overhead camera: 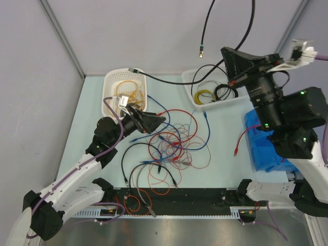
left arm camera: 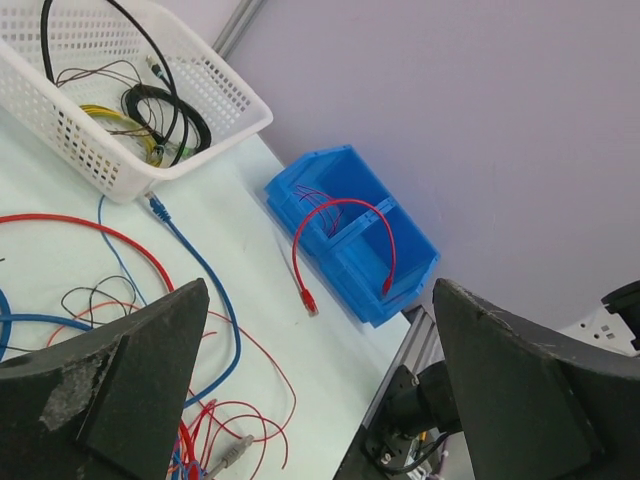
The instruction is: Untangle the cables
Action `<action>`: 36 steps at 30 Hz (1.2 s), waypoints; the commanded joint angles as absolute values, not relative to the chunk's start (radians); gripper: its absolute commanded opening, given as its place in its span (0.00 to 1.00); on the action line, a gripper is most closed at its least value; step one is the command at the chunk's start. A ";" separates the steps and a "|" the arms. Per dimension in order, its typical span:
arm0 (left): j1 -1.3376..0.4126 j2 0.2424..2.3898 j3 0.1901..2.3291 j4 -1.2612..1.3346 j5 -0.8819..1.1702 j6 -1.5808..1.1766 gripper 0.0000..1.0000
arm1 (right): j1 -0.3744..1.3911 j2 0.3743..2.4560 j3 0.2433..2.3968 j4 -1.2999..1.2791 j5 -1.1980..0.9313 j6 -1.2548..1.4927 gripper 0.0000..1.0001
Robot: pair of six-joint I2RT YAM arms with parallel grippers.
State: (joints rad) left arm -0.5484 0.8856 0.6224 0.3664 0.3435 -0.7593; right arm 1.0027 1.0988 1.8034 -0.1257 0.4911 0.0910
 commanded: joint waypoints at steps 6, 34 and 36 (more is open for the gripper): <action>-0.546 0.853 0.647 0.128 0.318 -0.721 0.99 | 0.632 1.176 1.729 -0.192 0.387 0.286 0.00; -0.546 0.706 0.451 -0.071 0.268 -0.733 1.00 | 0.075 1.638 1.559 0.023 0.107 0.560 0.00; -0.546 0.722 0.446 -0.064 0.273 -0.733 0.99 | 0.065 1.690 1.559 0.011 0.100 0.555 0.00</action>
